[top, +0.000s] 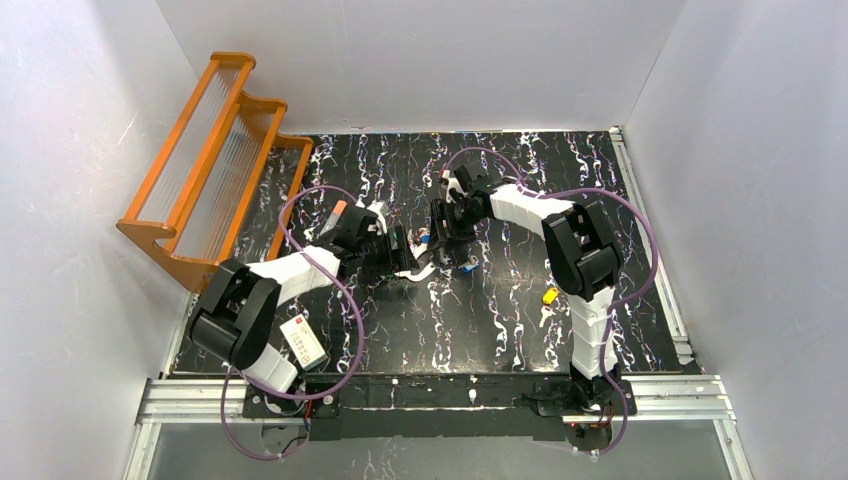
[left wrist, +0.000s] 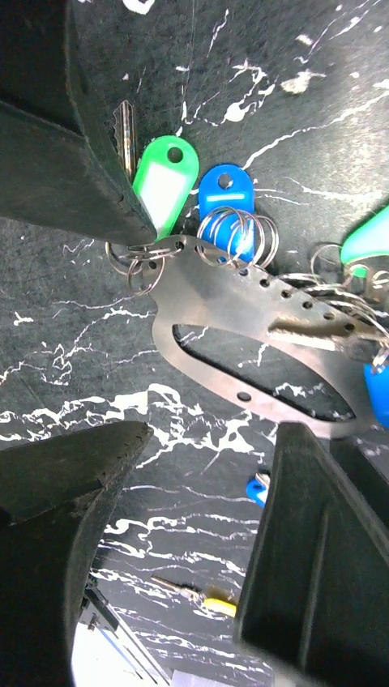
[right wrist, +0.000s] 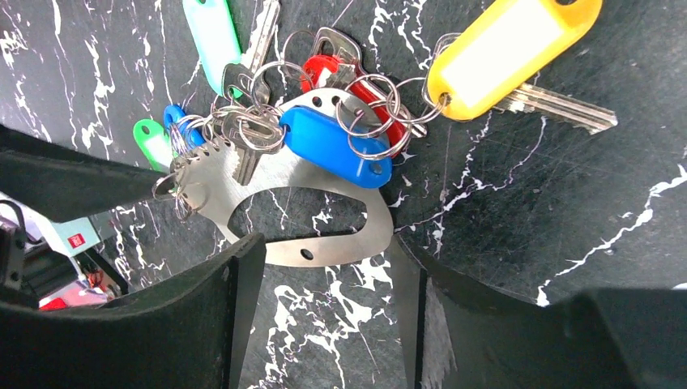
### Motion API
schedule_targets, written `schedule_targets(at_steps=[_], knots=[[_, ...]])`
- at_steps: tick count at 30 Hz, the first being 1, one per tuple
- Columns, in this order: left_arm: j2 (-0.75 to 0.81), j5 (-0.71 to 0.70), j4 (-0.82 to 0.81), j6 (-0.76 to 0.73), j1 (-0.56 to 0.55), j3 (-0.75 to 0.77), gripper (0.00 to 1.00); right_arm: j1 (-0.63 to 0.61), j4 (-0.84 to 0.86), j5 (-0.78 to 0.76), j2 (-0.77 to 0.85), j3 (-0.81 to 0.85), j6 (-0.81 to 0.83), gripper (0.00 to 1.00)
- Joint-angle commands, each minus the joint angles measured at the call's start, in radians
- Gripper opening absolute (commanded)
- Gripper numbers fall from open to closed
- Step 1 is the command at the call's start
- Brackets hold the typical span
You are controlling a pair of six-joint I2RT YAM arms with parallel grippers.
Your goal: Put the keys on the keyring
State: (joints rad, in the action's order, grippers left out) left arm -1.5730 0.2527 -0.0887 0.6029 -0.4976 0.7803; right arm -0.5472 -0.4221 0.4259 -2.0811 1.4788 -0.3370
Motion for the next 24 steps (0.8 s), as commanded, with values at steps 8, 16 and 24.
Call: schedule_targets(at_steps=[8,16,24], knots=[[0.108,-0.082,0.119,-0.033,0.05,0.049,0.79,-0.009,-0.056,-0.065,0.062,0.046,0.039,0.7],[0.145,0.016,-0.001,0.068,0.15,-0.032,0.79,-0.048,-0.013,0.006,0.074,0.059,0.017,0.67],[0.171,0.102,-0.113,0.156,0.235,-0.134,0.79,-0.101,0.007,0.047,0.041,0.116,-0.019,0.61]])
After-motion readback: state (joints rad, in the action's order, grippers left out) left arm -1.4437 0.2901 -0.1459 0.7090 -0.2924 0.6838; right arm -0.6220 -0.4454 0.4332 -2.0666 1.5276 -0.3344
